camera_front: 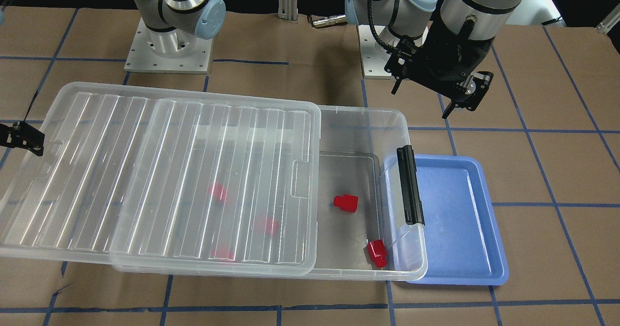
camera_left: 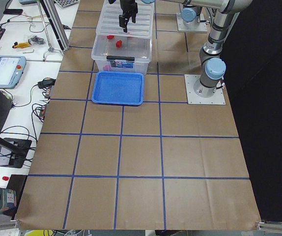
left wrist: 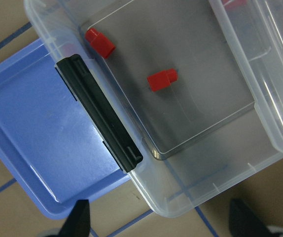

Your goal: Place red block in blue tray from box

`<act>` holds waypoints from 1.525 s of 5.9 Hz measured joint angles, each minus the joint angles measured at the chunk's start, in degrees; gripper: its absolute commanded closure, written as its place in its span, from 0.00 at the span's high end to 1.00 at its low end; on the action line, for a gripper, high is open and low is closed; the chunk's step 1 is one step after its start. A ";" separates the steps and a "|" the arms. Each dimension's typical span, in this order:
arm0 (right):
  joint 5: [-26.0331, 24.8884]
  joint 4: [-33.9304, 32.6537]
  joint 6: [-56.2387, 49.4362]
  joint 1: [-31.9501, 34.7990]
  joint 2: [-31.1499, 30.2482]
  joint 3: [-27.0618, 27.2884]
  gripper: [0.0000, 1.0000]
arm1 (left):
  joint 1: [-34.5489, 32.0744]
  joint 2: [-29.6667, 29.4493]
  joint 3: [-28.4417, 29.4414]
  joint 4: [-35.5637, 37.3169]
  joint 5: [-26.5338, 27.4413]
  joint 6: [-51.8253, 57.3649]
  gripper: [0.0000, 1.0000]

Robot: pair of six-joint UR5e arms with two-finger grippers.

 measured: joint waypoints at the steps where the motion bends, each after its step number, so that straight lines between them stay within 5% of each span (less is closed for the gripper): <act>1: -0.04 0.00 -0.09 -0.05 0.06 -0.42 1.00 | 0.04 -0.72 -0.03 0.01 0.20 9.78 0.98; 3: -0.10 0.45 0.21 0.12 -0.31 -3.45 1.00 | -0.12 -1.82 -1.38 1.16 0.42 25.99 0.97; 5: 0.49 4.74 2.60 2.25 -1.52 -10.79 1.00 | -0.93 -2.26 -6.24 9.95 0.18 37.75 0.97; 9: 1.71 13.05 30.52 22.11 -5.62 -15.19 1.00 | -5.62 -5.84 -19.94 32.91 0.07 45.47 0.98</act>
